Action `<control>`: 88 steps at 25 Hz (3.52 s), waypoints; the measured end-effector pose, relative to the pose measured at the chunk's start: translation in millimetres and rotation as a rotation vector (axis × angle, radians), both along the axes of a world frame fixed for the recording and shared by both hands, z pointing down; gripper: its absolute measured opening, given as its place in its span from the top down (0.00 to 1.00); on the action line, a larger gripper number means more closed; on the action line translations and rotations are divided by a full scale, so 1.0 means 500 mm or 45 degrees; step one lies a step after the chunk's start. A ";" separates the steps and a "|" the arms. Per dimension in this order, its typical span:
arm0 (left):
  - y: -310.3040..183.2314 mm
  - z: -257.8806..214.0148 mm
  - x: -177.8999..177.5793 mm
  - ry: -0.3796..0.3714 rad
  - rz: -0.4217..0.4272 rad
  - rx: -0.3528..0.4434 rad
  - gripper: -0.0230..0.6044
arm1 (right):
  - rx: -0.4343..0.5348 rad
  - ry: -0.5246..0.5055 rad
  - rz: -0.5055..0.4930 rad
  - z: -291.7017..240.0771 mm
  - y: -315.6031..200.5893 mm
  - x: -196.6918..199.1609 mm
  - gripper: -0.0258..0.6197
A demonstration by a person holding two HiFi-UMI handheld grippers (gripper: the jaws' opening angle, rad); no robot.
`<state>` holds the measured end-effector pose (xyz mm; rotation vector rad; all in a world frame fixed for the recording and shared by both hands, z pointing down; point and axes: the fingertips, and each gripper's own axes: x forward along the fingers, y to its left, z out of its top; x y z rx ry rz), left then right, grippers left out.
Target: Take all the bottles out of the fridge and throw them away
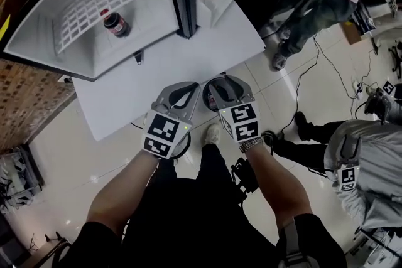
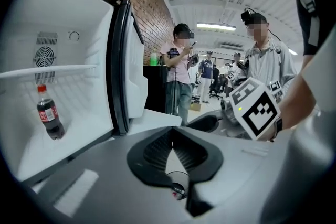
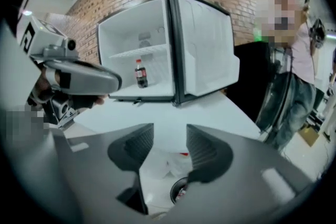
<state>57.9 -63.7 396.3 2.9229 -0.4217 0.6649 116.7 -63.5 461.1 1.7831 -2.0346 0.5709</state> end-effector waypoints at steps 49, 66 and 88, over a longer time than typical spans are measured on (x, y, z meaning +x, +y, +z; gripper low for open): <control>-0.293 -0.110 -0.467 0.050 -0.534 0.097 0.96 | 0.213 0.093 -0.342 -0.145 -0.461 -0.428 0.63; -0.348 -0.064 -0.512 -0.008 -0.561 0.083 0.96 | 0.169 0.116 -0.278 -0.052 -0.630 -0.416 0.46; -0.348 -0.048 -0.531 -0.030 -0.558 0.071 0.96 | 0.205 0.126 -0.242 -0.050 -0.636 -0.409 0.48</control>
